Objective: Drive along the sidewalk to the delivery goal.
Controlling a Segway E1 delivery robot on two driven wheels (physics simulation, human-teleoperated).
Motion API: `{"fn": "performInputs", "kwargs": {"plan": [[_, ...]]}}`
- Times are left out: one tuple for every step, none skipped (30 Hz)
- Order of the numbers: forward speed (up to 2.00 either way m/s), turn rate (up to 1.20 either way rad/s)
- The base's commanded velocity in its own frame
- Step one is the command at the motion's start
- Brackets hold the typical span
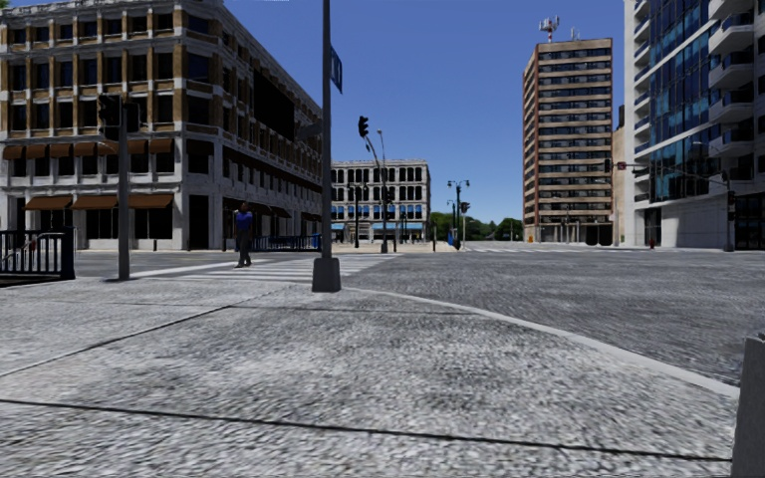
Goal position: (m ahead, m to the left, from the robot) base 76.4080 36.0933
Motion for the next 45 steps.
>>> {"fn": "performInputs", "kwargs": {"plan": [[2.0, 0.28], [2.0, 0.28], [2.0, 0.28], [2.0, 0.28], [2.0, 0.28], [2.0, 0.31], [2.0, 0.31], [2.0, 0.36], [2.0, 0.38], [2.0, 0.39], [2.0, 0.47], [2.0, 0.47], [2.0, 0.61], [2.0, 0.67], [2.0, 0.68], [2.0, 0.69], [2.0, 0.69], [2.0, 0.69], [2.0, 0.69], [2.0, 0.68], [2.0, 0.68], [2.0, 0.68], [2.0, 0.68], [2.0, 0.68], [2.0, 0.68], [2.0, 0.68], [2.0, 0.68], [2.0, 0.68], [2.0, 0.68], [2.0, 0.68], [2.0, 0.68], [2.0, 0.68], [2.0, 0.68], [2.0, 0.68], [2.0, 0.68], [2.0, 0.68], [2.0, 0.68], [2.0, 0.68], [2.0, 0.68], [2.0, 0.68], [2.0, 0.68], [2.0, 0.68], [2.0, 0.68], [2.0, 0.59], [2.0, 0.4]]}}
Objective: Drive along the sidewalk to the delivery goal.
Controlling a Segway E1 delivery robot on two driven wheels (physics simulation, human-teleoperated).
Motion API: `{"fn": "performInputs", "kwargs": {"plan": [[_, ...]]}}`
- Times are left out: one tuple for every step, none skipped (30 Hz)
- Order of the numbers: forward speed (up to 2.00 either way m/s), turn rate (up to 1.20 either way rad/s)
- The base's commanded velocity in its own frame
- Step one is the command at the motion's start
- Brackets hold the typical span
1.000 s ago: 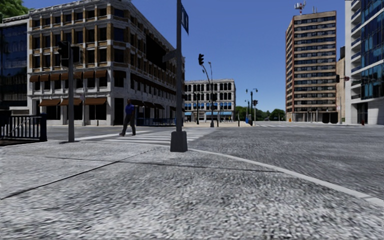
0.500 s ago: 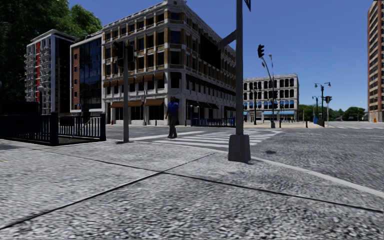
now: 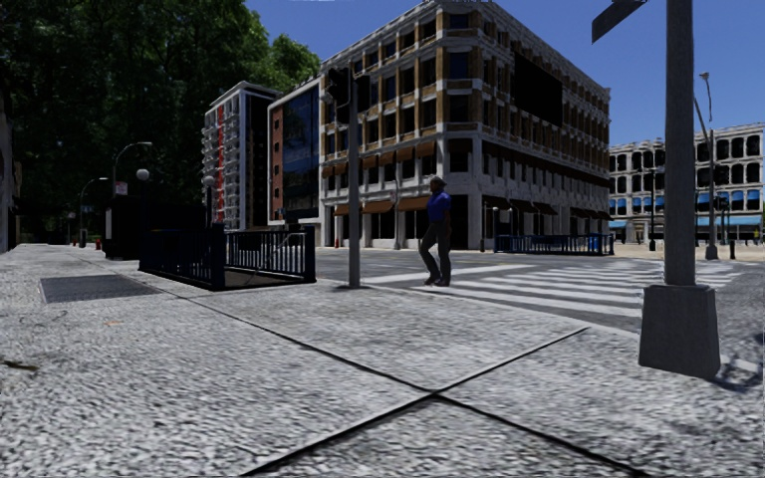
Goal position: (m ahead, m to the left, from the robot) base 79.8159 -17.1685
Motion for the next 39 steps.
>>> {"fn": "performInputs", "kwargs": {"plan": [[2.0, 0.21], [2.0, 0.04], [2.0, 0.0], [2.0, 0.0], [2.0, 0.0], [2.0, 0.0], [2.0, 0.0], [2.0, 0.0], [2.0, 0.0], [2.0, 0.0], [2.0, 0.0], [2.0, 0.0], [2.0, 0.0], [2.0, 0.0], [2.0, 0.0], [2.0, -0.03], [2.0, -0.23], [2.0, -0.42], [2.0, -0.57], [2.0, -0.69], [2.0, -0.78], [2.0, -0.84], [2.0, -0.95], [2.0, -0.99], [2.0, -1.01], [2.0, -1.01], [2.0, -1.01], [2.0, -1.01], [2.0, -1.01], [2.0, -1.01], [2.0, -1.01], [2.0, -1.01], [2.0, -1.01], [2.0, -1.01], [2.0, -1.01], [2.0, -1.01], [2.0, -1.01], [2.0, -1.01], [2.0, -0.98]]}}
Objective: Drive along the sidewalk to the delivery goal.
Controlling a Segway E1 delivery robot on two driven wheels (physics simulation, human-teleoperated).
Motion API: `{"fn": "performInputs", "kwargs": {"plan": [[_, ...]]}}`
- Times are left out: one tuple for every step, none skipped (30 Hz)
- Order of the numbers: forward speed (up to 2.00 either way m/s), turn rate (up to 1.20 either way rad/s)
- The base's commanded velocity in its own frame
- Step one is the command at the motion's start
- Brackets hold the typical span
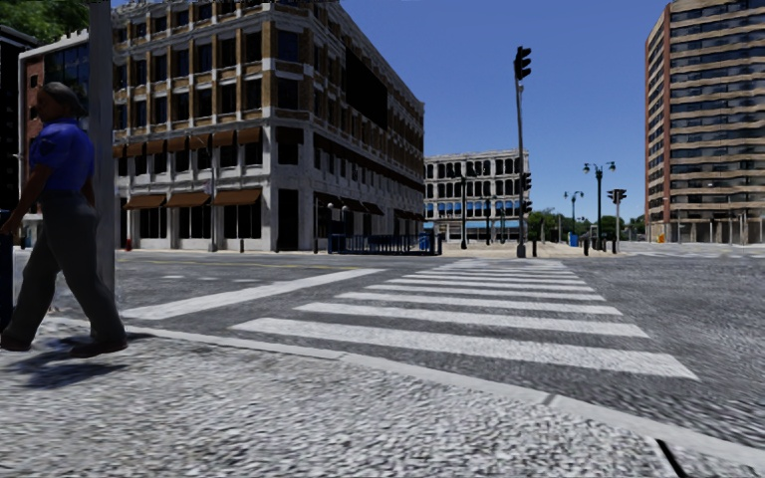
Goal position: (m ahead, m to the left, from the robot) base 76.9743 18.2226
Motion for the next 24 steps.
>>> {"fn": "performInputs", "kwargs": {"plan": [[2.0, -0.88], [2.0, -0.71], [2.0, 0.0], [2.0, 0.0], [2.0, 0.0], [2.0, 0.0], [2.0, 0.0], [2.0, 0.0], [2.0, 0.0], [2.0, 0.0], [2.0, 0.0], [2.0, 0.0], [2.0, 0.0], [2.0, 0.0], [2.0, 0.0], [2.0, 0.0], [2.0, 0.0], [2.0, 0.0], [2.0, 0.0], [2.0, 0.0], [2.0, 0.0], [2.0, 0.0], [2.0, 0.0], [2.0, 0.0]]}}
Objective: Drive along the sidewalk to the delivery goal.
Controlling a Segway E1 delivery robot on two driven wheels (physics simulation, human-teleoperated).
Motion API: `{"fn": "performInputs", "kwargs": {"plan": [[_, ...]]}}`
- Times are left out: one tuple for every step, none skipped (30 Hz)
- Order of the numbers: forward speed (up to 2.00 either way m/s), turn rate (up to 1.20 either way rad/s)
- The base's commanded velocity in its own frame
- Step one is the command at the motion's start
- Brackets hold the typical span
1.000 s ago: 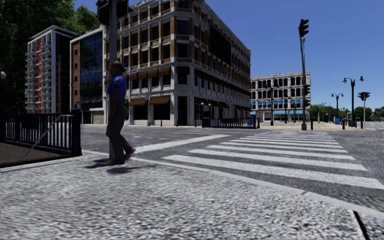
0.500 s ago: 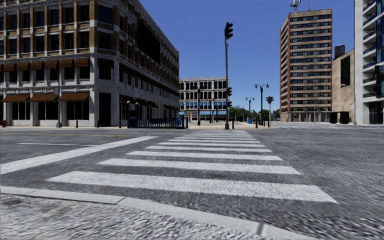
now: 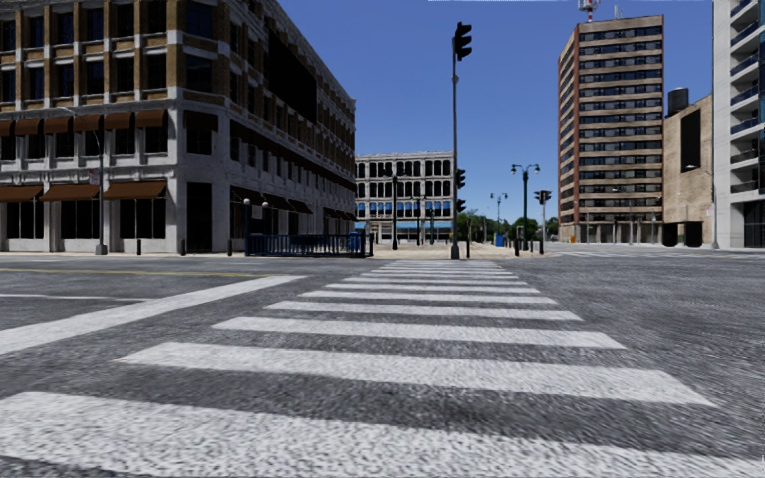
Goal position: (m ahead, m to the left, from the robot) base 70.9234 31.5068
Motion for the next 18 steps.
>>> {"fn": "performInputs", "kwargs": {"plan": [[2.0, 0.0], [2.0, 0.0], [2.0, 0.0], [2.0, 0.0], [2.0, 0.0], [2.0, 0.0], [2.0, 0.0], [2.0, 0.0], [2.0, 0.0], [2.0, 0.0], [2.0, 0.0], [2.0, 0.0], [2.0, 0.0], [2.0, 0.0], [2.0, 0.0], [2.0, 0.0], [2.0, 0.0], [2.0, 0.0]]}}
